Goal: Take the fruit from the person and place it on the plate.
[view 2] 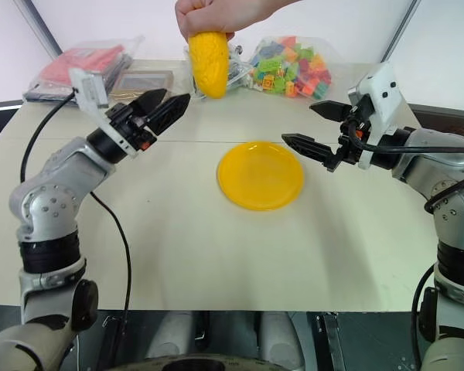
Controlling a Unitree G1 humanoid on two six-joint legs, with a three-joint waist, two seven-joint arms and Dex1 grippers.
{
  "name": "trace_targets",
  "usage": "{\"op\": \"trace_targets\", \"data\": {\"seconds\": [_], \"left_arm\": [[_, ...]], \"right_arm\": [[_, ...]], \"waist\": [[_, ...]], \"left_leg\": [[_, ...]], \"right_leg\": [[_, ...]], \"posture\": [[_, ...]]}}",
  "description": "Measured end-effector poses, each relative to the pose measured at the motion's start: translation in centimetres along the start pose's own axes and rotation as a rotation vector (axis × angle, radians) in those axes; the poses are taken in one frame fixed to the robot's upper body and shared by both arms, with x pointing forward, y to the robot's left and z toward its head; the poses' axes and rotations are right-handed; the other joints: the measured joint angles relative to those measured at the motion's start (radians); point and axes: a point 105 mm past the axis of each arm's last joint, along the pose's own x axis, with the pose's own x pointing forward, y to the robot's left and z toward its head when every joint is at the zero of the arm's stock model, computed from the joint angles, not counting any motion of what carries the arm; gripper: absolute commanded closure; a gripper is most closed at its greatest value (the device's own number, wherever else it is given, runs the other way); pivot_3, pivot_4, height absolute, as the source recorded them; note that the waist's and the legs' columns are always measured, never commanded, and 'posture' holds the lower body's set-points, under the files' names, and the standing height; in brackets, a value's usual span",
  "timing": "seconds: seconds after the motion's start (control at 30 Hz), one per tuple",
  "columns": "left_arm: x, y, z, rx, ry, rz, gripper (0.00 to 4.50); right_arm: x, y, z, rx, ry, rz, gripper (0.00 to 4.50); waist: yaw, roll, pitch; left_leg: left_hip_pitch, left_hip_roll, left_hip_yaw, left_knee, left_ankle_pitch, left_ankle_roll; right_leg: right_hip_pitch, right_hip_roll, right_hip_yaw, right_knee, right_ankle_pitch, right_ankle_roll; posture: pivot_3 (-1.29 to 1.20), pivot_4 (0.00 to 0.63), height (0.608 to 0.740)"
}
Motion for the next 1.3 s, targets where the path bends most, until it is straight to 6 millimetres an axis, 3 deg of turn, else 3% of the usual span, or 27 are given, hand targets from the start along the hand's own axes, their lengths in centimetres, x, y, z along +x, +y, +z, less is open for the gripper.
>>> {"op": "trace_targets", "data": {"seconds": [0.13,0.27,0.83,0.93,1.03,1.3], "left_arm": [[1.5,-0.1,0.8,-0.009,-0.025,-0.066,0.0],[2.2,0.5,-0.1,-0.035,0.006,-0.083,0.0],[5.6,0.5,0.1,-0.031,-0.031,-0.173,0.0],[5.8,0.6,-0.1,-0.037,-0.032,-0.175,0.77],[5.8,0.5,-0.2,-0.035,-0.031,-0.181,2.19],[5.8,0.6,-0.4,-0.029,-0.022,-0.174,2.27]], "right_arm": [[0.0,0.2,-0.3,0.002,0.006,0.002,0.01],[-0.1,0.2,-0.8,0.015,0.018,-0.005,0.01],[-0.3,0.5,-1.2,0.004,0.024,-0.019,0.01],[-0.4,0.5,-1.3,0.003,0.027,-0.022,0.0],[-0.4,0.4,-1.3,0.001,0.028,-0.026,0.0],[-0.4,0.4,-1.3,-0.001,0.03,-0.031,0.0]], "waist": [[0.002,0.0,0.0],[0.001,0.0,0.0],[0.001,0.0,0.0],[0.001,0.0,0.0],[0.001,0.0,0.0],[0.001,0.0,0.0]], "left_leg": [[0.0,0.0,0.0,0.0,0.0,0.0],[0.0,0.0,0.0,0.0,0.0,0.0],[0.0,0.0,0.0,0.0,0.0,0.0],[0.0,0.0,0.0,0.0,0.0,0.0],[0.0,0.0,0.0,0.0,0.0,0.0],[0.0,0.0,0.0,0.0,0.0,0.0]], "right_leg": [[0.0,0.0,0.0,0.0,0.0,0.0],[0.0,0.0,0.0,0.0,0.0,0.0],[0.0,0.0,0.0,0.0,0.0,0.0],[0.0,0.0,0.0,0.0,0.0,0.0],[0.0,0.0,0.0,0.0,0.0,0.0],[0.0,0.0,0.0,0.0,0.0,0.0]], "posture": [[0.0,0.15,0.731],[0.0,0.15,0.731],[0.0,0.15,0.731],[0.0,0.15,0.731],[0.0,0.15,0.731],[0.0,0.15,0.731]]}}
